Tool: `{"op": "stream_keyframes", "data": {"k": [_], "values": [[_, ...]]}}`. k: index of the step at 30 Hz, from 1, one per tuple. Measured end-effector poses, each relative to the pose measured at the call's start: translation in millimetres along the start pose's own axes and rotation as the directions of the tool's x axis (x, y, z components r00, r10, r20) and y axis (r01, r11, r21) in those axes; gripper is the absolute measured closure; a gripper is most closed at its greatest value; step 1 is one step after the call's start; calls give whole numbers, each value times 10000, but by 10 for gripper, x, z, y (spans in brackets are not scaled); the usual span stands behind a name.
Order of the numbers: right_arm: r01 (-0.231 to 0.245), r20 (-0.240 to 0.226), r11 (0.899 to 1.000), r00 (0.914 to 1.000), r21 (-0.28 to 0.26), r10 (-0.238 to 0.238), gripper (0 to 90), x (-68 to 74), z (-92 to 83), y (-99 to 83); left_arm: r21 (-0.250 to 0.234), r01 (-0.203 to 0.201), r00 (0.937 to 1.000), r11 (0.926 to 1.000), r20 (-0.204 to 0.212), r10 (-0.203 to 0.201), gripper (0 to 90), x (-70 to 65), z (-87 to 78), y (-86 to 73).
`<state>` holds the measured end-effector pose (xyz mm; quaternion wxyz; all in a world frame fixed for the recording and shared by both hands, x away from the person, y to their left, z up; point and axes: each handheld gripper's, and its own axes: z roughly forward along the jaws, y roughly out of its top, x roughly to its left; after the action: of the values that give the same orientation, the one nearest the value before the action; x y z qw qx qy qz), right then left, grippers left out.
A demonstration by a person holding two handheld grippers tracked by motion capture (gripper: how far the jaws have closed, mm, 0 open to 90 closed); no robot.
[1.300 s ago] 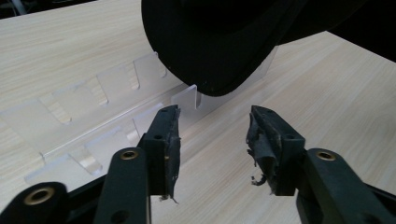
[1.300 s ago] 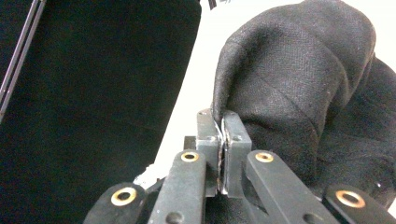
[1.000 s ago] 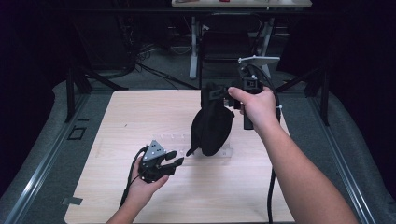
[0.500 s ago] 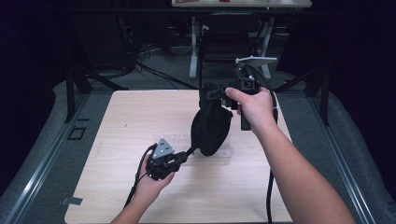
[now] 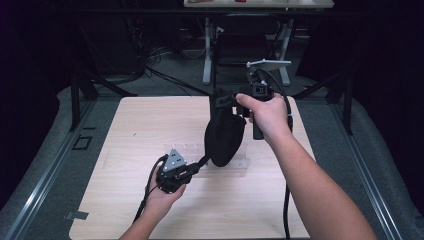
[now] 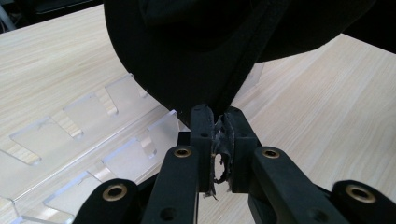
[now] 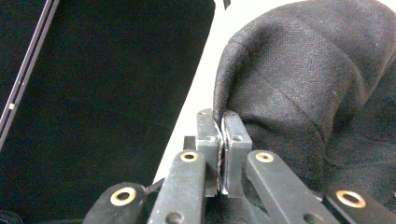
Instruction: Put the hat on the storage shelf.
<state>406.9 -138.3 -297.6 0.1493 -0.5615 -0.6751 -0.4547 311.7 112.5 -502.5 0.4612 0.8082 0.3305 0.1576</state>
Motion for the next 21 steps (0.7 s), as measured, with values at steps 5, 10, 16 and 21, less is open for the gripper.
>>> {"op": "stream_keyframes", "data": {"k": [5,10,16,21], "values": [[53,-153,9999,9999,118,-51,876,52,70,-10,-6,91,10000,10000,21,-91,848,21,1,-32],[109,-281,9997,9996,232,-102,875,88,139,-24,0,209,9998,9998,26,-209,850,31,1,-72],[262,-356,9986,9991,467,-246,872,141,210,-50,-1,271,9996,9996,1,-271,851,42,2,-115],[307,-427,9980,9987,559,-283,871,160,255,-64,6,399,9992,9992,-16,-399,846,36,-2,-131]]}}
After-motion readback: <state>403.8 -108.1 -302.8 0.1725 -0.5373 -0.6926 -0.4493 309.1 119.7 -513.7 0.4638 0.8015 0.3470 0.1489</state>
